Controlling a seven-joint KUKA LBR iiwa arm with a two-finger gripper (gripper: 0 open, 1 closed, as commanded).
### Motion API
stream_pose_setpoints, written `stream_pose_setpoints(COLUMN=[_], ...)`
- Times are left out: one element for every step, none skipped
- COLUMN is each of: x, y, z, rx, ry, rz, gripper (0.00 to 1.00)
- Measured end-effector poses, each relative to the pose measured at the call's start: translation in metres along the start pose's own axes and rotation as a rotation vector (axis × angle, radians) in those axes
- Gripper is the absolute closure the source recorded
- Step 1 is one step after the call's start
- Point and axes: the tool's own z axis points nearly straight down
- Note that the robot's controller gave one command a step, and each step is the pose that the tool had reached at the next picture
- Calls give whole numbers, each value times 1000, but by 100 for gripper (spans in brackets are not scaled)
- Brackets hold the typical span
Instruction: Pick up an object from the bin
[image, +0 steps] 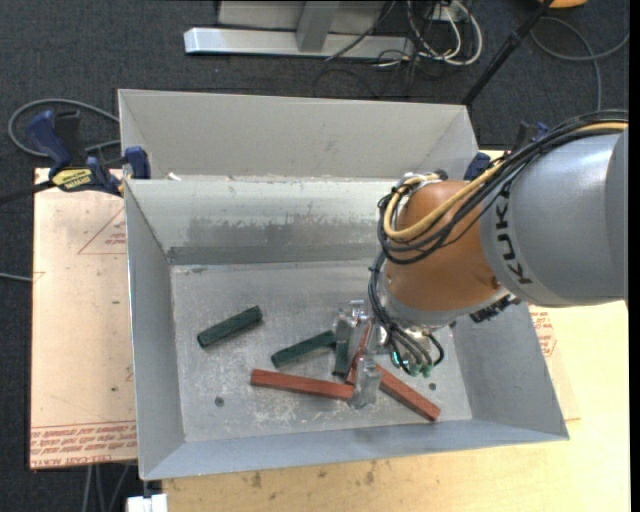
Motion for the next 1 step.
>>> stream_pose_setpoints(x=[22], y=[22], z=[63], rx=[-2], ry=[-12], rz=[187], gripper=[0])
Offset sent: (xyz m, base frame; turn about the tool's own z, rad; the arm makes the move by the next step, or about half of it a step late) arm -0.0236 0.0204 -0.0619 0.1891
